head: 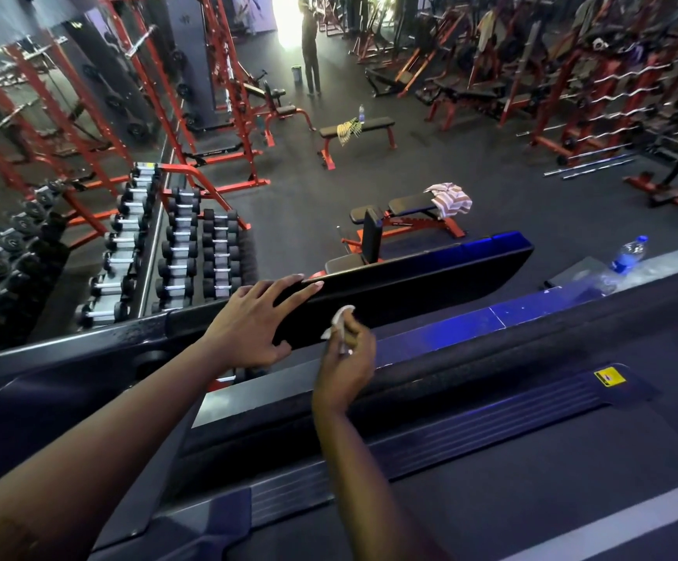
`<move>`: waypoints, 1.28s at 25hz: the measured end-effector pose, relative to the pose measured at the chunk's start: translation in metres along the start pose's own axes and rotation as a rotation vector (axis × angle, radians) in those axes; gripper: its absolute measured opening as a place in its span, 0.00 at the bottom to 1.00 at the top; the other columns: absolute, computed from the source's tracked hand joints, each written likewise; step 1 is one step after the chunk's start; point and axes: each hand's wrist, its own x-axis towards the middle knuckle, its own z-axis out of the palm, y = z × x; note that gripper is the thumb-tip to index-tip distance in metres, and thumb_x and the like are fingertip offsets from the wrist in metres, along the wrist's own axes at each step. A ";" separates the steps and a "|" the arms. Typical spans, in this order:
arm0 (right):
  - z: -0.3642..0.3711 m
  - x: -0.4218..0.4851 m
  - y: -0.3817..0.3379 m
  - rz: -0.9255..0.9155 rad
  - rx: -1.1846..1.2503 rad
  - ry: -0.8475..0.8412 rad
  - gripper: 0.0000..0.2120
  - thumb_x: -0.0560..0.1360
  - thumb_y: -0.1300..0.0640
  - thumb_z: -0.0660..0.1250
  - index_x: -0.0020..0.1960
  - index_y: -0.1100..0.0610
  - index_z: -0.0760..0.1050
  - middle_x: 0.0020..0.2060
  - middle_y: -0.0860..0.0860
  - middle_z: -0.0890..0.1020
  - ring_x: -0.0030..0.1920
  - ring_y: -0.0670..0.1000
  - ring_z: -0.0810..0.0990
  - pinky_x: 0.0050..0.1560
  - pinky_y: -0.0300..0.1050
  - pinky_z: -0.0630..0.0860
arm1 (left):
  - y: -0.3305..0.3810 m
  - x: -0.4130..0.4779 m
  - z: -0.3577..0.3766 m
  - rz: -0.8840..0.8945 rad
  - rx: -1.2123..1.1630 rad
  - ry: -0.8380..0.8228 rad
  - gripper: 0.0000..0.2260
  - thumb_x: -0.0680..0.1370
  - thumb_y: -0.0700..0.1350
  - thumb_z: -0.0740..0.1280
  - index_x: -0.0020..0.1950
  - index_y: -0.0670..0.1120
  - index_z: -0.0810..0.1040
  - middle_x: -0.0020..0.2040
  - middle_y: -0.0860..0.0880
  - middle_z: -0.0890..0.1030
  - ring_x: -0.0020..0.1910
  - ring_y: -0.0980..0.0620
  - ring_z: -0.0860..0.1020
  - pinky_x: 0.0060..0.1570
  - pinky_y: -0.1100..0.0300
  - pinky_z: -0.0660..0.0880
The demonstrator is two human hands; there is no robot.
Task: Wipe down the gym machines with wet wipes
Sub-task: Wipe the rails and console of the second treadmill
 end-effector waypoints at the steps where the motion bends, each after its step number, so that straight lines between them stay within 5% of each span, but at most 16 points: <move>1: 0.000 -0.011 -0.003 -0.056 -0.019 -0.078 0.12 0.72 0.72 0.67 0.53 0.63 0.78 0.46 0.49 0.78 0.48 0.33 0.75 0.48 0.27 0.72 | 0.000 0.000 0.000 -0.001 -0.001 -0.002 0.41 0.65 0.58 0.59 0.77 0.56 0.50 0.73 0.48 0.64 0.63 0.45 0.72 0.55 0.50 0.72; 4: -0.014 -0.016 -0.007 -0.163 -0.034 -0.264 0.12 0.71 0.71 0.68 0.52 0.61 0.80 0.46 0.49 0.80 0.49 0.32 0.76 0.49 0.24 0.71 | 0.000 0.000 -0.001 -0.003 -0.005 0.001 0.41 0.64 0.57 0.58 0.77 0.56 0.50 0.73 0.48 0.65 0.62 0.45 0.73 0.53 0.50 0.73; 9: -0.054 0.085 0.006 0.006 -0.051 0.157 0.14 0.70 0.71 0.68 0.55 0.61 0.79 0.47 0.53 0.81 0.48 0.46 0.80 0.50 0.34 0.77 | 0.000 0.000 -0.001 -0.007 -0.001 0.015 0.41 0.64 0.58 0.57 0.77 0.55 0.52 0.73 0.48 0.66 0.61 0.45 0.74 0.53 0.50 0.73; 11: -0.056 0.111 0.009 0.086 -0.049 0.174 0.14 0.72 0.71 0.66 0.56 0.61 0.78 0.50 0.53 0.80 0.52 0.52 0.80 0.52 0.38 0.77 | 0.001 0.000 -0.001 -0.007 -0.006 0.018 0.41 0.64 0.58 0.57 0.78 0.55 0.54 0.72 0.48 0.66 0.60 0.44 0.74 0.53 0.50 0.74; 17: -0.019 0.039 -0.014 -0.112 -0.132 0.048 0.14 0.69 0.72 0.68 0.53 0.63 0.78 0.45 0.52 0.78 0.45 0.42 0.75 0.45 0.34 0.72 | 0.003 -0.001 -0.002 -0.032 -0.009 0.008 0.40 0.64 0.58 0.57 0.77 0.55 0.55 0.72 0.47 0.67 0.61 0.44 0.74 0.54 0.49 0.74; 22: -0.017 0.010 -0.021 -0.201 -0.112 -0.181 0.15 0.71 0.71 0.69 0.55 0.58 0.79 0.48 0.45 0.78 0.50 0.31 0.75 0.51 0.32 0.75 | 0.005 -0.001 -0.005 -0.040 -0.030 -0.009 0.40 0.64 0.58 0.58 0.77 0.56 0.55 0.71 0.47 0.68 0.59 0.44 0.75 0.53 0.49 0.74; 27: -0.064 0.109 -0.032 -0.095 -0.138 0.097 0.16 0.71 0.70 0.68 0.58 0.59 0.78 0.50 0.49 0.80 0.51 0.47 0.79 0.53 0.41 0.76 | 0.005 0.007 -0.008 -0.069 -0.131 -0.027 0.36 0.69 0.67 0.53 0.77 0.61 0.50 0.75 0.51 0.61 0.68 0.46 0.70 0.65 0.48 0.66; 32: -0.070 0.151 -0.029 -0.059 -0.224 0.157 0.17 0.73 0.72 0.65 0.60 0.64 0.76 0.51 0.59 0.78 0.50 0.52 0.77 0.49 0.31 0.71 | 0.029 0.064 -0.012 -0.040 -0.205 0.026 0.35 0.72 0.71 0.45 0.77 0.59 0.53 0.75 0.51 0.61 0.69 0.47 0.68 0.68 0.49 0.62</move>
